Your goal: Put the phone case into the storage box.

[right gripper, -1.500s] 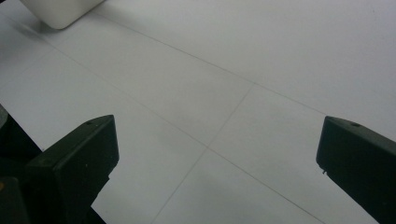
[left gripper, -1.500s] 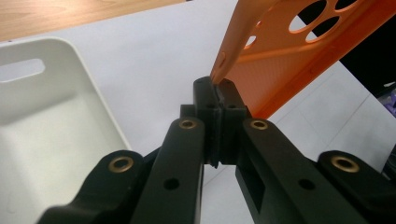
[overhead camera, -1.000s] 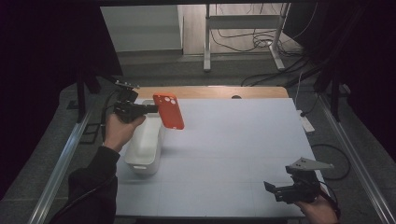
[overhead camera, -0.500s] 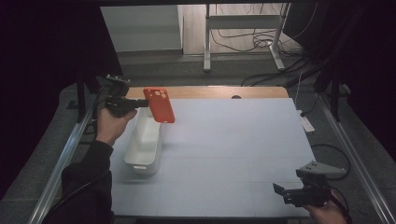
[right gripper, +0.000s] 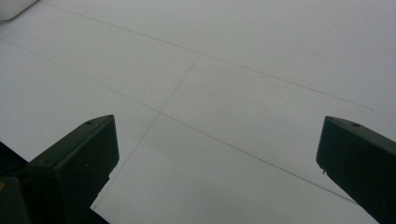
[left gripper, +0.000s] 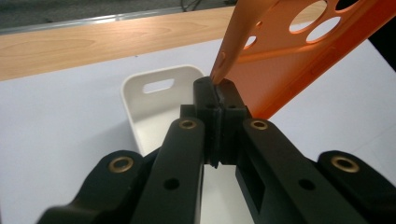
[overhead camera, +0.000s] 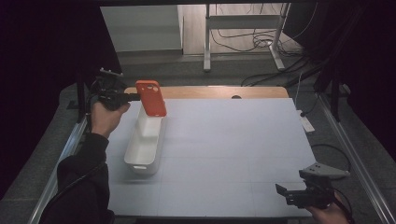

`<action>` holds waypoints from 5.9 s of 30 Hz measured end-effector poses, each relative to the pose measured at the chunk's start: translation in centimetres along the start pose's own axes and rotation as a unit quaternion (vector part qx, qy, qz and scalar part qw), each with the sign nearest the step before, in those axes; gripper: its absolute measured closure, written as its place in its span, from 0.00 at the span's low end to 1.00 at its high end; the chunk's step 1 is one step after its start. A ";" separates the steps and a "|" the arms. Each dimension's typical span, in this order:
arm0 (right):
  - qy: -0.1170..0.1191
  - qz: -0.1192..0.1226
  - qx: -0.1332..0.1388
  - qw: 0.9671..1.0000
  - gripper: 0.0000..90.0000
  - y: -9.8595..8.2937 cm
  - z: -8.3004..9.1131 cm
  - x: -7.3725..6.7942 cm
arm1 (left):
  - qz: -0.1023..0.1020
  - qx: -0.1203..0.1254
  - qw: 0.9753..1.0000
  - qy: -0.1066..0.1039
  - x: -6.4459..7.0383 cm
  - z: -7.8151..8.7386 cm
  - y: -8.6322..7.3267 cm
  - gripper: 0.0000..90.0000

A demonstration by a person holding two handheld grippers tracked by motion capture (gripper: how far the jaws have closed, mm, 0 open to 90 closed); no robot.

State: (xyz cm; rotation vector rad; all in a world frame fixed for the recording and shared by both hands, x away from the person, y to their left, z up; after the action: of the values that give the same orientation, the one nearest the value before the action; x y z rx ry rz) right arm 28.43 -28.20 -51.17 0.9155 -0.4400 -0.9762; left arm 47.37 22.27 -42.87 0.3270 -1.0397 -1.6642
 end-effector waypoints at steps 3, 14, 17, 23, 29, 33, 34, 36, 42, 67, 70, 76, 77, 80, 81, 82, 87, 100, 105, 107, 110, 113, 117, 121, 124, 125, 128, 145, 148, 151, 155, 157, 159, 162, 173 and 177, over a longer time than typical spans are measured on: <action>0.000 0.000 0.001 1.000 0.00 0.0 0.0 0.0 | 0.000 0.001 1.000 0.006 -0.3 0.0 0.2 0.99; 0.002 0.009 -0.003 1.000 0.00 -0.1 -0.1 -0.2 | -0.011 -0.005 0.999 0.037 -1.9 -1.0 0.8 0.99; 0.002 0.008 -0.003 1.000 0.00 -0.1 -0.1 -0.2 | -0.009 -0.005 0.999 0.041 -2.2 -1.3 0.8 0.99; 0.002 0.012 -0.006 1.000 0.00 -0.1 -0.1 -0.2 | -0.006 -0.008 0.999 0.045 -2.6 -2.0 0.6 0.99; 0.002 0.013 -0.006 1.000 0.00 -0.1 -0.1 -0.2 | -0.001 -0.013 0.999 0.046 -3.0 -2.8 0.3 0.99; 0.002 0.015 -0.009 1.000 0.00 -0.2 -0.1 -0.3 | 0.003 -0.016 0.999 0.045 -3.2 -3.5 -0.1 0.99; 0.002 0.015 -0.008 1.000 0.00 -0.2 -0.1 -0.3 | 0.004 -0.016 0.999 0.045 -3.2 -3.7 -0.2 0.99; 0.003 0.016 -0.008 1.000 0.00 -0.2 -0.1 -0.3 | 0.005 -0.018 0.999 0.045 -3.2 -4.1 -0.4 0.99; 0.002 0.020 -0.011 1.000 0.00 -0.2 -0.1 -0.3 | 0.013 -0.021 0.999 0.048 -3.6 -4.7 -1.0 0.99; 0.002 0.028 -0.018 0.999 0.00 -0.4 -0.2 -0.5 | 0.033 -0.048 0.996 0.066 -5.2 -7.8 -4.0 0.99; 0.001 0.028 -0.018 0.999 0.00 -0.4 -0.2 -0.5 | 0.034 -0.049 0.996 0.065 -5.2 -8.0 -4.2 0.99; 0.002 0.029 -0.018 0.999 0.00 -0.4 -0.2 -0.5 | 0.039 -0.053 0.996 0.065 -5.3 -8.6 -4.5 0.99; 0.002 0.029 -0.018 0.999 0.00 -0.4 -0.2 -0.5 | 0.040 -0.052 0.996 0.065 -5.3 -8.7 -4.5 0.99; 0.002 0.029 -0.018 0.999 0.00 -0.4 -0.2 -0.5 | 0.040 -0.051 0.996 0.066 -5.3 -8.8 -4.5 0.98; 0.002 0.029 -0.018 0.999 0.00 -0.4 -0.2 -0.5 | 0.039 -0.051 0.996 0.066 -5.3 -8.8 -4.4 0.97; 0.002 0.029 -0.018 0.999 0.00 -0.4 -0.2 -0.5 | 0.038 -0.051 0.996 0.066 -5.3 -8.8 -4.4 0.97; 0.002 0.030 -0.019 0.999 0.00 -0.4 -0.2 -0.5 | 0.035 -0.043 0.996 0.063 -5.1 -8.9 -4.3 0.93; 0.004 0.030 -0.018 0.999 0.00 -0.4 -0.2 -0.5 | 0.026 -0.027 0.997 0.062 -5.1 -8.3 -3.9 0.82; 0.004 0.030 -0.017 0.999 0.00 -0.4 -0.2 -0.6 | 0.021 -0.022 0.998 0.061 -5.1 -7.9 -3.8 0.76; 0.004 0.031 -0.018 0.999 0.00 -0.4 -0.2 -0.6 | 0.021 -0.018 0.998 0.058 -5.0 -7.8 -3.8 0.75; 0.004 0.031 -0.018 0.999 0.00 -0.4 -0.2 -0.6 | 0.014 -0.012 0.999 0.051 -4.9 -7.6 -3.8 0.72; 0.004 0.032 -0.018 0.999 0.00 -0.4 -0.2 -0.6 | 0.010 -0.009 0.999 0.047 -4.7 -7.5 -3.8 0.70; 0.004 0.032 -0.017 0.999 0.00 -0.4 -0.2 -0.6 | 0.003 -0.005 0.999 0.040 -4.4 -7.4 -3.8 0.67; 0.004 0.032 -0.017 0.999 0.00 -0.4 -0.2 -0.6 | -0.004 -0.002 0.999 0.037 -4.2 -7.2 -3.8 0.63; 0.004 0.033 -0.017 0.999 0.00 -0.4 -0.2 -0.6 | -0.015 0.001 0.999 0.035 -4.0 -7.0 -3.7 0.58; 0.004 0.032 -0.018 0.999 0.00 -0.4 -0.2 -0.6 | -0.018 0.001 0.999 0.035 -3.9 -6.9 -3.7 0.56; 0.004 0.032 -0.018 0.999 0.00 -0.4 -0.2 -0.6 | -0.021 0.003 0.999 0.034 -3.8 -6.7 -3.7 0.53; 0.002 0.027 -0.013 1.000 0.00 -0.3 -0.1 -0.5 | -0.038 0.010 0.999 0.025 -3.1 -5.6 -4.2 0.25; 0.002 0.027 -0.015 1.000 0.00 -0.3 -0.1 -0.5 | -0.042 0.010 0.999 0.020 -2.8 -5.4 -4.3 0.19; 0.002 0.028 -0.014 0.999 0.00 -0.3 -0.2 -0.5 | -0.044 0.008 0.999 0.014 -2.5 -5.2 -4.5 0.15; 0.001 0.029 -0.015 0.999 0.00 -0.3 -0.2 -0.5 | -0.041 0.004 0.999 0.003 -2.2 -4.9 -4.8 0.12; 0.001 0.029 -0.015 0.999 0.00 -0.3 -0.2 -0.5 | -0.041 0.001 0.999 -0.007 -1.9 -4.8 -5.0 0.11; 0.001 0.028 -0.015 0.999 0.00 -0.3 -0.2 -0.5 | -0.045 -0.001 0.999 -0.012 -1.7 -4.6 -5.1 0.09; 0.000 0.028 -0.014 1.000 0.00 -0.3 -0.2 -0.5 | -0.052 -0.001 0.999 -0.016 -1.3 -4.3 -5.2 0.08; -0.001 0.029 -0.015 0.999 0.00 -0.3 -0.2 -0.5 | -0.075 -0.004 0.997 -0.034 0.2 -3.7 -5.9 0.04; -0.001 0.030 -0.016 0.999 0.00 -0.4 -0.2 -0.5 | -0.082 -0.004 0.996 -0.034 0.5 -3.4 -6.1 0.03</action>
State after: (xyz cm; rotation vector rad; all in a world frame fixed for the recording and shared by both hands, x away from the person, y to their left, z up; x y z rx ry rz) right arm 28.11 -27.76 -51.55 0.8681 -0.4500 -0.9261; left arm 45.52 20.36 -49.40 0.3607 -1.0798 -1.8377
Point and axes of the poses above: each handheld gripper's, and its own axes: z roughly backward along the jaws, y roughly out of its top, x roughly to its right, the point moved 10 cm from there along -z, roughly forward along the jaws, and after that the axes turned 9 degrees about x, right-handed, at the moved point
